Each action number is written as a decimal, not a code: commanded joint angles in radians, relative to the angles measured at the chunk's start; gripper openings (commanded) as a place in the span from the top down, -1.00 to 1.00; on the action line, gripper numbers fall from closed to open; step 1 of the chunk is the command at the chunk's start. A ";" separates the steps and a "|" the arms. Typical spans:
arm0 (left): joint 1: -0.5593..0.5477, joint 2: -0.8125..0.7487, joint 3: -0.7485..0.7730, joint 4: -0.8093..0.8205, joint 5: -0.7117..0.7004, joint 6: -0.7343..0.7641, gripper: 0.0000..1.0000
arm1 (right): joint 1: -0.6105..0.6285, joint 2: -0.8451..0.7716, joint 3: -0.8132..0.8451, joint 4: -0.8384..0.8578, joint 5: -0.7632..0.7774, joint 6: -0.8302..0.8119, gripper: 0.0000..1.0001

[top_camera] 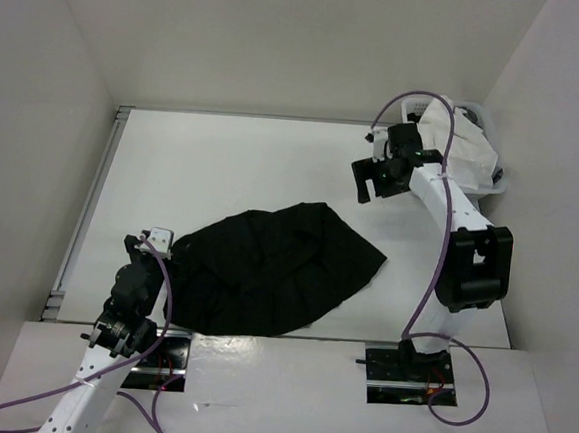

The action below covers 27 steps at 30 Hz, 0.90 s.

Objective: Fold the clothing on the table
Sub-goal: Move the skirt to the center of the board, then flatten the skirt out

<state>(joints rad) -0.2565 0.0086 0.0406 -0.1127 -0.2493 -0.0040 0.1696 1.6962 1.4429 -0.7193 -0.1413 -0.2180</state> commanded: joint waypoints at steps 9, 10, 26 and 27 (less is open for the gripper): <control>0.005 -0.128 -0.039 0.025 0.002 -0.007 -0.99 | -0.111 -0.526 -0.229 0.070 -0.078 -0.110 -0.97; 0.005 -0.128 -0.039 0.025 0.002 -0.007 -0.99 | -0.131 -0.571 -0.257 0.070 -0.078 -0.121 -0.97; 0.005 -0.128 -0.039 0.025 0.002 -0.007 -0.99 | -0.617 -0.856 -0.473 0.038 -0.408 -0.056 -0.97; 0.005 -0.128 -0.039 0.025 0.002 -0.007 -0.99 | -0.633 -0.856 -0.473 0.038 -0.408 -0.057 -0.97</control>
<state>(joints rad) -0.2565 0.0090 0.0410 -0.1123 -0.2489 -0.0040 -0.4171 0.8742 0.9607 -0.6945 -0.4686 -0.2771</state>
